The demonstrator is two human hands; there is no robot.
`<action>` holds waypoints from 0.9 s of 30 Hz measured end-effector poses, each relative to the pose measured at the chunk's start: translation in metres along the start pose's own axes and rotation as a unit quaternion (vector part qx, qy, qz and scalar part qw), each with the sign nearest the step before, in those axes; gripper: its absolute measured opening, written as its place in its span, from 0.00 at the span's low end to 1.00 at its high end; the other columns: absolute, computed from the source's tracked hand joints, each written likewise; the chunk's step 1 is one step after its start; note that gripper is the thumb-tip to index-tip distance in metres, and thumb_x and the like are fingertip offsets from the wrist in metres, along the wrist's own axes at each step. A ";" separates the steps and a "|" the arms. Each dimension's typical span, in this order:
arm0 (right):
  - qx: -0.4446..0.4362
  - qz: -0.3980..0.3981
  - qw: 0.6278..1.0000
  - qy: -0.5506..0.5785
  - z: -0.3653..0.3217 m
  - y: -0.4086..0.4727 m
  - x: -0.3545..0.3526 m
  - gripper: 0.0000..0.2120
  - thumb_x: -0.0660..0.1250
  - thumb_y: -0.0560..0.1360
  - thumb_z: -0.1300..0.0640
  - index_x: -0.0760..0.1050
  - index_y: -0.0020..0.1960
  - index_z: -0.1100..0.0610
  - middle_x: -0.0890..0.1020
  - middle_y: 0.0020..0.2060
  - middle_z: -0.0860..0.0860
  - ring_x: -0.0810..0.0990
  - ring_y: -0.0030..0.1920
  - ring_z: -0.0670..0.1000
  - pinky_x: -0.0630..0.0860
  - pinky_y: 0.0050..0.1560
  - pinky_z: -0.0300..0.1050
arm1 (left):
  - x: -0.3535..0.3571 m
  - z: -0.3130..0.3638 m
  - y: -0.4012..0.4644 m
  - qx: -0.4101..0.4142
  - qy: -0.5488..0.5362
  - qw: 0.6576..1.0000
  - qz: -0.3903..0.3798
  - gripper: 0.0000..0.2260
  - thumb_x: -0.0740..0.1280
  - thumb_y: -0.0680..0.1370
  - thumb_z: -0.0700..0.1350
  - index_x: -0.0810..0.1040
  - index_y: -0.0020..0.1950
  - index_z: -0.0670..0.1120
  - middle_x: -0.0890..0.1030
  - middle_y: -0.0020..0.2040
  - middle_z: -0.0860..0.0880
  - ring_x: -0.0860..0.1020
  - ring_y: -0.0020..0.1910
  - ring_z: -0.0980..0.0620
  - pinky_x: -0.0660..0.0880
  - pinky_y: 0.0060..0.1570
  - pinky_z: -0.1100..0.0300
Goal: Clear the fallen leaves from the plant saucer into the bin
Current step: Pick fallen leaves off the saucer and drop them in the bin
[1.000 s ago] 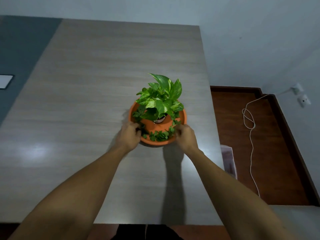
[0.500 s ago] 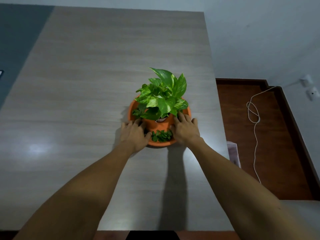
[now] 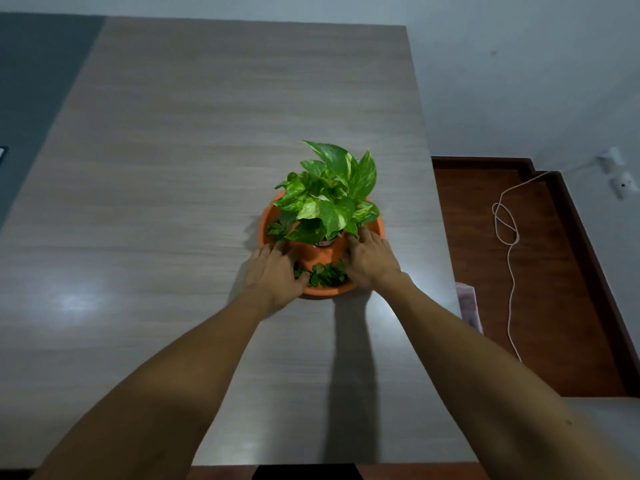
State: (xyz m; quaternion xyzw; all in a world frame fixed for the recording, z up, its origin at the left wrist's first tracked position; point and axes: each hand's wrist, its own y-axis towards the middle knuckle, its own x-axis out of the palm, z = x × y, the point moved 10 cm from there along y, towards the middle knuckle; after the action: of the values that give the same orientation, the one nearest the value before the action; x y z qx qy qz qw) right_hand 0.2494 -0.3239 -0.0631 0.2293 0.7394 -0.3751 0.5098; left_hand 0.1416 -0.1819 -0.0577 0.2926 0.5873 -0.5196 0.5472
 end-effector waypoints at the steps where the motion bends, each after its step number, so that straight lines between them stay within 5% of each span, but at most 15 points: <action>1: 0.001 -0.017 1.000 -0.006 -0.001 0.001 0.003 0.27 0.55 0.80 0.41 0.67 0.73 0.56 0.70 0.69 0.63 0.70 0.67 0.65 0.65 0.67 0.58 | 0.001 0.001 0.003 0.002 0.011 1.000 -0.016 0.26 0.58 0.73 0.66 0.75 0.66 0.55 0.76 0.65 0.45 0.75 0.62 0.41 0.68 0.62 0.48; 6: 0.015 -0.085 0.996 -0.017 -0.019 -0.010 0.026 0.38 0.60 0.74 0.31 0.65 0.74 0.57 0.66 0.71 0.64 0.67 0.67 0.68 0.67 0.68 0.60 | 0.008 0.009 0.010 0.014 0.007 0.996 -0.092 0.35 0.59 0.67 0.71 0.69 0.73 0.61 0.70 0.73 0.44 0.72 0.69 0.41 0.66 0.69 0.47; 9: 0.029 -0.075 0.997 0.009 -0.027 -0.012 0.026 0.36 0.69 0.72 0.38 0.67 0.73 0.57 0.65 0.70 0.65 0.67 0.66 0.68 0.67 0.68 0.58 | 0.011 0.015 0.010 0.021 -0.009 0.992 -0.123 0.34 0.65 0.69 0.67 0.68 0.74 0.61 0.70 0.72 0.42 0.72 0.69 0.38 0.70 0.67 0.48; 12: 0.020 -0.057 0.998 0.021 -0.033 -0.010 0.023 0.25 0.69 0.77 0.51 0.71 0.71 0.56 0.67 0.69 0.64 0.67 0.67 0.66 0.66 0.69 0.56 | 0.014 0.023 0.011 0.025 -0.040 0.991 -0.127 0.30 0.68 0.70 0.61 0.70 0.72 0.59 0.72 0.71 0.43 0.73 0.67 0.38 0.74 0.63 0.47; 15: 0.011 -0.027 0.996 0.088 -0.030 -0.009 0.028 0.23 0.68 0.76 0.57 0.73 0.71 0.50 0.66 0.71 0.62 0.70 0.65 0.66 0.70 0.68 0.57 | 0.017 0.029 0.010 0.033 -0.061 0.992 -0.103 0.24 0.69 0.72 0.57 0.75 0.67 0.56 0.76 0.67 0.44 0.75 0.64 0.38 0.78 0.56 0.47; 18: 0.049 -0.004 0.958 0.284 -0.017 -0.013 0.038 0.18 0.69 0.74 0.58 0.77 0.63 0.49 0.81 0.56 0.55 0.81 0.55 0.63 0.82 0.53 0.61 | 0.019 0.034 0.009 0.035 -0.094 0.991 -0.090 0.18 0.71 0.73 0.51 0.79 0.63 0.52 0.80 0.62 0.43 0.78 0.60 0.39 0.79 0.53 0.48; 21: 0.071 0.001 0.912 0.404 -0.013 -0.014 0.051 0.12 0.70 0.69 0.58 0.80 0.52 0.51 0.85 0.45 0.60 0.85 0.48 0.66 0.82 0.48 0.67 | 0.023 0.033 0.012 0.033 -0.150 0.986 -0.069 0.12 0.71 0.74 0.46 0.83 0.58 0.50 0.82 0.58 0.43 0.79 0.57 0.41 0.78 0.54 0.48; 23: 0.086 -0.004 0.909 0.409 -0.013 -0.017 0.047 0.10 0.68 0.71 0.64 0.80 0.51 0.58 0.83 0.45 0.59 0.85 0.44 0.64 0.84 0.43 0.63 | 0.028 0.033 0.013 0.025 -0.193 0.979 -0.063 0.10 0.70 0.75 0.41 0.85 0.55 0.47 0.84 0.54 0.43 0.81 0.50 0.43 0.79 0.48 0.53; 27: 0.092 0.005 0.931 0.353 -0.015 -0.020 0.033 0.11 0.61 0.77 0.72 0.80 0.56 0.68 0.79 0.45 0.53 0.84 0.40 0.44 0.78 0.34 0.32 | 0.036 0.028 0.013 -0.020 -0.306 0.950 -0.054 0.08 0.65 0.76 0.29 0.82 0.47 0.36 0.81 0.42 0.43 0.77 0.37 0.47 0.71 0.31 0.71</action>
State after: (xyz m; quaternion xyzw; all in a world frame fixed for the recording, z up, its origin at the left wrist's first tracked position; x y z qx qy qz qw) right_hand 0.2138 -0.3255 -0.0842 0.3964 0.8329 -0.3339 0.1943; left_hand 0.1548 -0.2127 -0.0915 0.0764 0.4167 -0.6015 0.6773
